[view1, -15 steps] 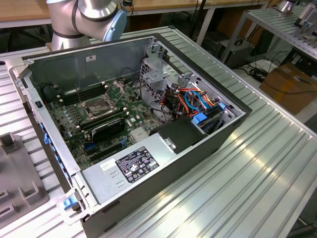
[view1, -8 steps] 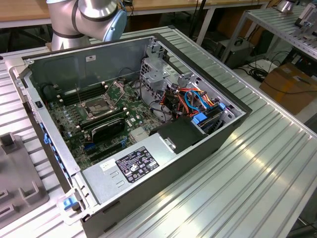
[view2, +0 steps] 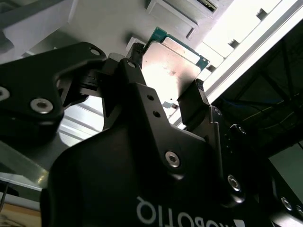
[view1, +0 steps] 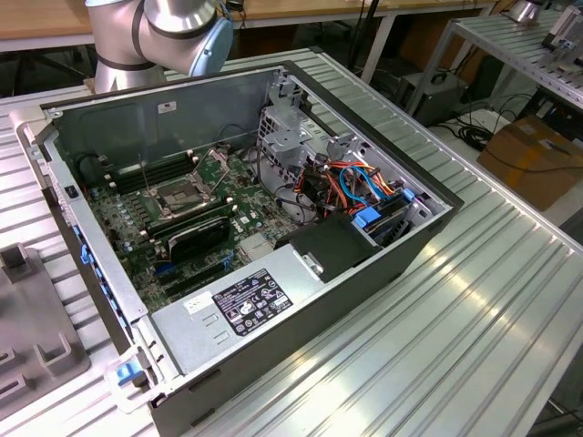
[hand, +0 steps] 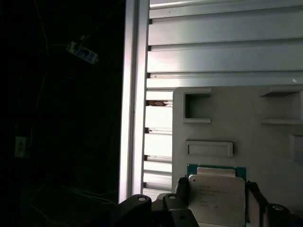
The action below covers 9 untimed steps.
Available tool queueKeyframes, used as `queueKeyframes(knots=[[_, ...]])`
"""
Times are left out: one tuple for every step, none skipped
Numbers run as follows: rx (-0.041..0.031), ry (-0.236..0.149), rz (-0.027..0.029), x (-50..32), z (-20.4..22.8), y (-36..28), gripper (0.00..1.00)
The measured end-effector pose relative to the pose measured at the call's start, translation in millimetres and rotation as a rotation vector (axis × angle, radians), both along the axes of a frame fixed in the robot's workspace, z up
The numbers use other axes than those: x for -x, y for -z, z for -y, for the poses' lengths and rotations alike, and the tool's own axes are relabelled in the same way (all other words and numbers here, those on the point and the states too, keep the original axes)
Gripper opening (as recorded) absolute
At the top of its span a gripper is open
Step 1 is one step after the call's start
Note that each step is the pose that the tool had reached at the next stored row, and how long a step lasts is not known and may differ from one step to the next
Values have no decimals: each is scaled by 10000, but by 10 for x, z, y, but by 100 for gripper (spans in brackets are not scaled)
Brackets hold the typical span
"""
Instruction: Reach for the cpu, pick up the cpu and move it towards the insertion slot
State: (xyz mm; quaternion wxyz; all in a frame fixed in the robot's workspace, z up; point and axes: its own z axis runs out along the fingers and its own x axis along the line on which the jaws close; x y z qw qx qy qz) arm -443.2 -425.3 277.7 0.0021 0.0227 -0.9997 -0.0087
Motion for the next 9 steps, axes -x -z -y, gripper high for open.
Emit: queueKeyframes(knots=[[0, 0, 0, 0, 0, -8, 55], [0, 0, 0, 0, 0, -18, 55], [-1, 0, 0, 0, 0, -25, 55], [-1, 0, 0, 0, 0, -38, 55], [0, 0, 0, 0, 0, -56, 55], [0, 0, 0, 0, 0, -65, 55], [0, 0, 0, 0, 0, -71, 55], [0, 0, 0, 0, 0, -92, 55], [0, 0, -1, 0, 0, -109, 55]])
